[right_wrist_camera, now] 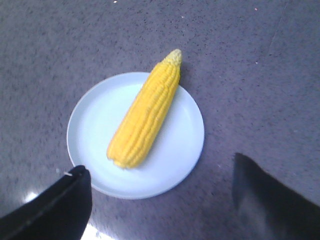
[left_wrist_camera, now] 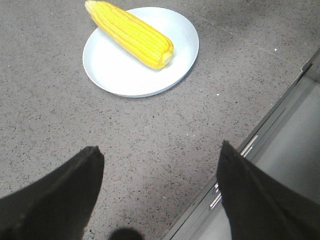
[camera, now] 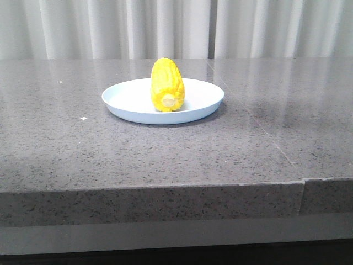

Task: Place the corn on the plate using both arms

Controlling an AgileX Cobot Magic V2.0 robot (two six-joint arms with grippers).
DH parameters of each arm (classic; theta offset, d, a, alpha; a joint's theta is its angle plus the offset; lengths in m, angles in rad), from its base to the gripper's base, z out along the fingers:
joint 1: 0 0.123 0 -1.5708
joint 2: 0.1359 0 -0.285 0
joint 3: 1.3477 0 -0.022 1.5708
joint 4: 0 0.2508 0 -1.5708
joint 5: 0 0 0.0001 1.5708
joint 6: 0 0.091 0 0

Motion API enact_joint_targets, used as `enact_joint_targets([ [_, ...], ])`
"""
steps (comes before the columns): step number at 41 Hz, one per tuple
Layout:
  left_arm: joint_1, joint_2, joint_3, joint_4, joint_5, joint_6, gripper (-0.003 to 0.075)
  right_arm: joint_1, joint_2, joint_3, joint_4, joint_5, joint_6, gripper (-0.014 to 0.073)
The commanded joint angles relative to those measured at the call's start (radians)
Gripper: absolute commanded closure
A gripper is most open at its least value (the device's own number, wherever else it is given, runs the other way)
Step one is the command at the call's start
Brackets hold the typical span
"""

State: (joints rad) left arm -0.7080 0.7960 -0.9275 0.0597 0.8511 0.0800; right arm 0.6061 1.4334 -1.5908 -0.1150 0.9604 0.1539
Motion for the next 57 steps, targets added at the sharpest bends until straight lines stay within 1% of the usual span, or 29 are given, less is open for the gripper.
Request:
enact_joint_targets([
  [1, -0.008, -0.002, -0.027, -0.006, -0.067, -0.011, 0.0247, 0.004, -0.105, -0.029, 0.027, 0.077, -0.154, -0.0008],
  [3, -0.008, -0.002, -0.027, -0.006, -0.067, -0.011, 0.0247, 0.004, -0.142, -0.024, 0.053, 0.135, -0.182, -0.0008],
  [7, -0.008, -0.002, -0.027, -0.006, -0.067, -0.011, 0.0247, 0.004, -0.205, 0.019, 0.100, 0.171, -0.215, -0.0008],
  [17, -0.008, -0.002, -0.027, -0.006, -0.067, -0.011, 0.0247, 0.004, -0.436, 0.250, 0.185, 0.094, -0.214, -0.0008],
  [23, -0.008, -0.002, -0.027, -0.006, -0.067, -0.011, 0.0247, 0.004, -0.587, 0.388, 0.204, 0.037, -0.211, -0.0008],
  [28, -0.008, -0.002, -0.027, -0.006, -0.070, -0.011, 0.0247, 0.004, -0.704, 0.481, 0.209, 0.030, -0.211, -0.0008],
  [38, -0.008, -0.002, -0.027, -0.006, -0.070, -0.011, 0.0247, 0.004, -0.892, 0.617, 0.209, 0.032, -0.211, -0.0008],
  [43, -0.008, -0.002, -0.027, -0.006, -0.073, -0.011, 0.0247, 0.004, -0.943, 0.656, 0.209, 0.029, -0.211, 0.0004],
  [46, -0.008, -0.002, -0.027, -0.006, -0.073, -0.011, 0.0251, 0.004, -0.954, 0.667, 0.209, 0.031, -0.211, 0.0059],
  [48, -0.008, -0.002, -0.027, -0.006, -0.073, -0.011, 0.0269, 0.004, -0.954, 0.669, 0.209, 0.035, -0.211, 0.0124],
  [49, -0.008, -0.002, -0.027, -0.006, -0.073, -0.011, 0.0283, 0.004, -0.954, 0.669, 0.209, 0.037, -0.211, 0.0170],
  [50, -0.008, -0.002, -0.027, -0.006, -0.073, -0.011, 0.0306, 0.004, -0.954, 0.669, 0.209, 0.037, -0.211, 0.0209],
  [54, -0.008, -0.002, -0.027, -0.006, -0.073, -0.011, 0.0413, 0.004, -0.954, 0.669, 0.209, 0.037, -0.211, 0.0416],
  [57, -0.008, -0.002, -0.027, -0.006, -0.073, -0.011, 0.0500, 0.004, -0.954, 0.669, 0.209, 0.037, -0.211, 0.0540],
])
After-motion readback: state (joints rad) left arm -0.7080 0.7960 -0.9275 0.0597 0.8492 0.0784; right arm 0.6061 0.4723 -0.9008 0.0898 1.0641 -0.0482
